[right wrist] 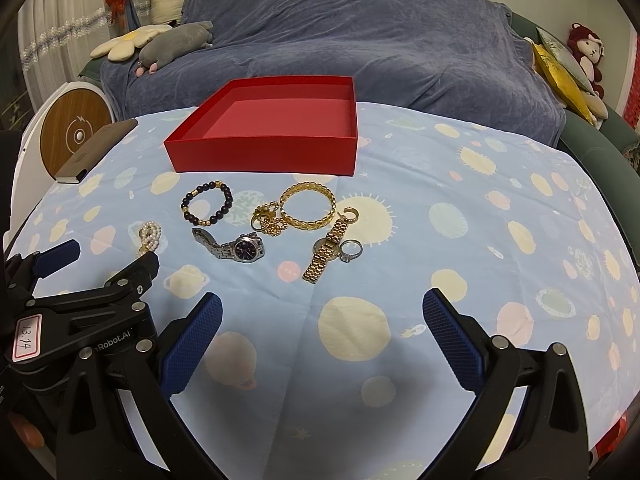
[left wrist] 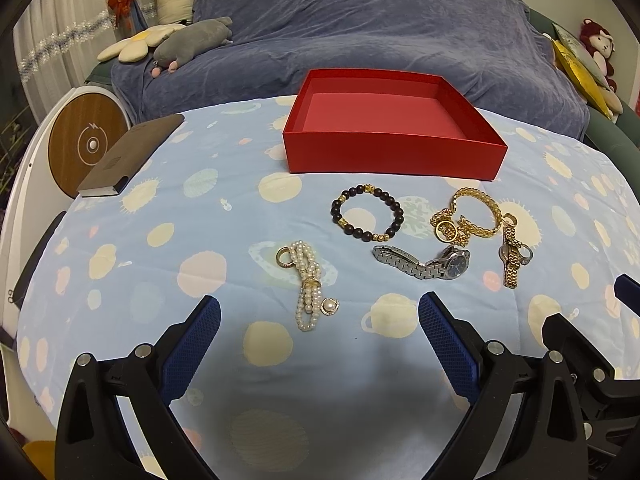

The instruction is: Organize jewelry

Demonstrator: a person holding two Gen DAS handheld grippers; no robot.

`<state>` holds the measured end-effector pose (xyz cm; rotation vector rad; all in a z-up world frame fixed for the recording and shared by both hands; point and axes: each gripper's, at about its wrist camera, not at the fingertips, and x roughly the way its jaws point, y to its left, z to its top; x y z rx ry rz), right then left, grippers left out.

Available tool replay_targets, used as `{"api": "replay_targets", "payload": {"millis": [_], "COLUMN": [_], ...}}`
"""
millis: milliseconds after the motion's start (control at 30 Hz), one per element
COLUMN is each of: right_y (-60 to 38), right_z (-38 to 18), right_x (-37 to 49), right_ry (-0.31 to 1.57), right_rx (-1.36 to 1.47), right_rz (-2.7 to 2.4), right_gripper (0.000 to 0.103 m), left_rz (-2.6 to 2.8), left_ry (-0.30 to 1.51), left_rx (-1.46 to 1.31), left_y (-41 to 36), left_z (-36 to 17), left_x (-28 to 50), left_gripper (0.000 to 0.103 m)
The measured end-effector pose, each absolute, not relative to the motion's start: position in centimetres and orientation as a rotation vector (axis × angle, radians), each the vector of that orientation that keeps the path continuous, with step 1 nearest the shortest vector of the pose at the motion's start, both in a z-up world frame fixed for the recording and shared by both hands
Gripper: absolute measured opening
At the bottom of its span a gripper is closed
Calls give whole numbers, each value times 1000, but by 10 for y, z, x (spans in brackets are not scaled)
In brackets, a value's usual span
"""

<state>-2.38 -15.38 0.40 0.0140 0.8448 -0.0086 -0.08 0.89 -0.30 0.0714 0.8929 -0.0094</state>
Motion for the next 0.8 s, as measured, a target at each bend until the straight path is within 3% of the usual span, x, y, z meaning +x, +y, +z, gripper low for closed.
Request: {"api": "replay_targets", "payload": {"millis": [800], "right_y": [-156], "right_z": [-13], "right_x": [-21], "right_ry": [912], "right_rx": [39], "right_rz": [24], "right_gripper": [98], "left_rz": [-26], "left_ry": [939], "left_rx": [10], "left_y": [46], "left_z": [-22], "left_x": [2], "left_gripper": [97]}}
